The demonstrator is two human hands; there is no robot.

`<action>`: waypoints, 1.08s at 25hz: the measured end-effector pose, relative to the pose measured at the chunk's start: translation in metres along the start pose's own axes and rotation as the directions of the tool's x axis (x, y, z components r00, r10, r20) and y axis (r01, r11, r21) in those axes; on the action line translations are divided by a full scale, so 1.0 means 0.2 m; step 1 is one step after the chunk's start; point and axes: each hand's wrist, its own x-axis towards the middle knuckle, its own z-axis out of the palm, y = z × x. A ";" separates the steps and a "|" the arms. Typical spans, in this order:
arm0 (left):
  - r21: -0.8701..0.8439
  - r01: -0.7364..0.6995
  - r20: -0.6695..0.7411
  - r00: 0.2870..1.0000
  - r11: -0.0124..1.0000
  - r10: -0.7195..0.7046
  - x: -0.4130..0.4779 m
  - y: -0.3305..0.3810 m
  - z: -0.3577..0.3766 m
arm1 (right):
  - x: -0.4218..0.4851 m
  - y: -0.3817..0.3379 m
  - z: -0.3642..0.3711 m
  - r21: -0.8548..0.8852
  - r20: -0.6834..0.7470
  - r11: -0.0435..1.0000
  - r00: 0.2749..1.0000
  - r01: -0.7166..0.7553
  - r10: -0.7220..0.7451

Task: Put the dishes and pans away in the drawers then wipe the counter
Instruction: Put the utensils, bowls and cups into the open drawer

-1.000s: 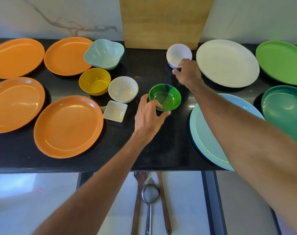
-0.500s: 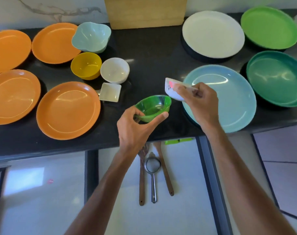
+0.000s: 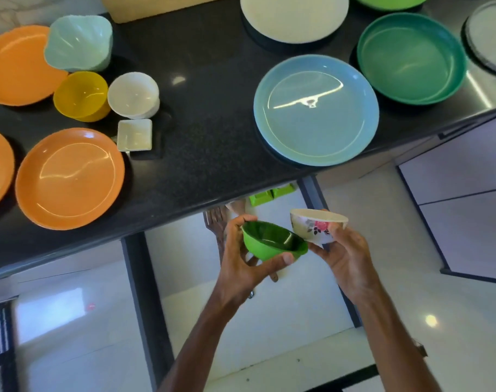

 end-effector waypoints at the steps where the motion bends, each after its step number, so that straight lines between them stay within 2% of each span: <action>1: -0.083 0.058 0.017 0.998 0.995 -0.056 0.02 -0.05 0.02 | 0.00 0.04 -0.02 0.024 0.011 1.000 1.000 -0.016 0.016; 4: -0.362 0.256 0.093 0.967 0.896 -0.238 0.07 -0.18 0.08 | 0.04 0.17 -0.04 0.040 0.060 0.994 0.994 -0.099 0.097; 6: -0.366 0.304 0.094 0.952 0.879 -0.290 0.11 -0.26 0.12 | 0.07 0.23 -0.04 0.011 0.089 0.989 0.985 -0.149 0.148; 8: -0.190 0.301 0.018 0.953 0.934 -0.303 0.17 -0.31 0.13 | 0.12 0.27 -0.03 -0.126 0.046 0.982 0.988 -0.143 0.150; 10: 0.123 0.230 -0.076 0.972 0.965 -0.222 0.25 -0.34 0.10 | 0.21 0.29 -0.03 -0.327 -0.067 0.940 0.994 -0.101 0.084; 12: 0.476 0.154 -0.120 0.987 0.866 -0.110 0.32 -0.36 0.04 | 0.33 0.33 -0.06 -0.570 -0.173 0.818 0.985 -0.080 -0.024; 14: 0.706 0.134 -0.135 0.989 0.696 -0.053 0.38 -0.39 -0.01 | 0.45 0.40 -0.08 -0.850 -0.178 0.518 0.977 -0.093 -0.115; 17: 0.840 0.164 -0.155 0.986 0.517 -0.062 0.41 -0.44 -0.02 | 0.58 0.50 -0.08 -0.995 -0.024 0.100 0.980 -0.005 -0.198; 19: 0.876 0.145 -0.149 0.988 0.461 -0.028 0.42 -0.46 0.00 | 0.64 0.52 -0.08 -0.995 0.065 -0.085 0.968 0.046 -0.241; 21: 0.899 0.113 -0.125 0.992 0.423 0.001 0.43 -0.49 0.04 | 0.70 0.52 -0.09 -0.989 0.103 -0.128 0.961 0.072 -0.255; 27: 0.952 0.033 -0.059 0.995 0.304 0.076 0.49 -0.54 0.04 | 0.72 0.52 -0.17 -0.969 0.230 -0.143 0.940 0.199 -0.253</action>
